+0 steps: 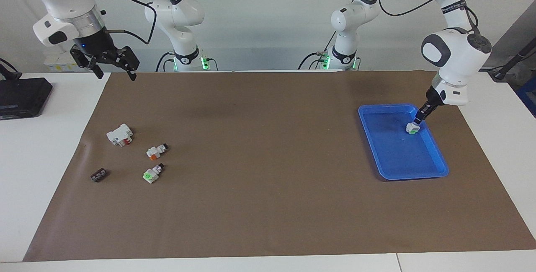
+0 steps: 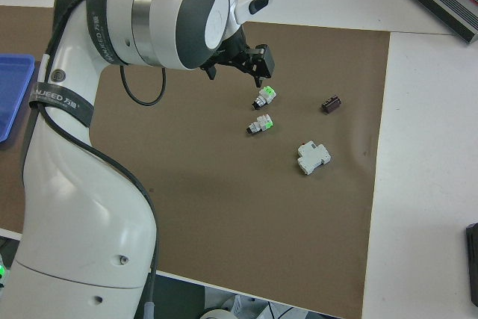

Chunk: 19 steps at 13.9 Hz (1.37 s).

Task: Turn and place switch with both arms

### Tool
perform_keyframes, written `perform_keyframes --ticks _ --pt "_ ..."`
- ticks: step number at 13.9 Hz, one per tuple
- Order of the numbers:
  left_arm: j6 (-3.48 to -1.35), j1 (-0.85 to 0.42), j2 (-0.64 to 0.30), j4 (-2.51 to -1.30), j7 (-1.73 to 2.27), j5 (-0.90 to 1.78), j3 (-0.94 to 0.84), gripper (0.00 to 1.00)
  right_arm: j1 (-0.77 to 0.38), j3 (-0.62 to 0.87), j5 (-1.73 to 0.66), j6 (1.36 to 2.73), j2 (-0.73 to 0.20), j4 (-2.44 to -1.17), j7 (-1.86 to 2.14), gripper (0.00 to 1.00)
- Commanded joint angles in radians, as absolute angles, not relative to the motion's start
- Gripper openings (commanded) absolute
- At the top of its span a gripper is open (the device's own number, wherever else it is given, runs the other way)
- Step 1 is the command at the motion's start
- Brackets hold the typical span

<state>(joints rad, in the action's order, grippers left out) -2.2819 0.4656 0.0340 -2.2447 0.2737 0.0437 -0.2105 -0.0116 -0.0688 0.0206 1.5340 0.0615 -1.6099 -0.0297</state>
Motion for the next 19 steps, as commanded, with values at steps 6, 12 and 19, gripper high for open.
perform_keyframes --ticks 6,12,19 --pt "-1.921 0.335 -0.054 -1.872 0.273 0.002 -0.215 0.46 -0.012 -0.058 0.02 1.513 0.058 -1.595 -0.021 1.0" --pt "-1.82 0.066 -0.044 -1.789 0.27 -0.049 -0.221 0.56 -0.014 -0.058 0.02 1.505 0.064 -1.603 -0.021 1.0" --pt "-1.562 -0.009 -0.144 -1.467 0.249 -0.041 -0.23 0.51 -0.014 -0.058 0.018 1.52 0.066 -1.609 -0.02 1.0"
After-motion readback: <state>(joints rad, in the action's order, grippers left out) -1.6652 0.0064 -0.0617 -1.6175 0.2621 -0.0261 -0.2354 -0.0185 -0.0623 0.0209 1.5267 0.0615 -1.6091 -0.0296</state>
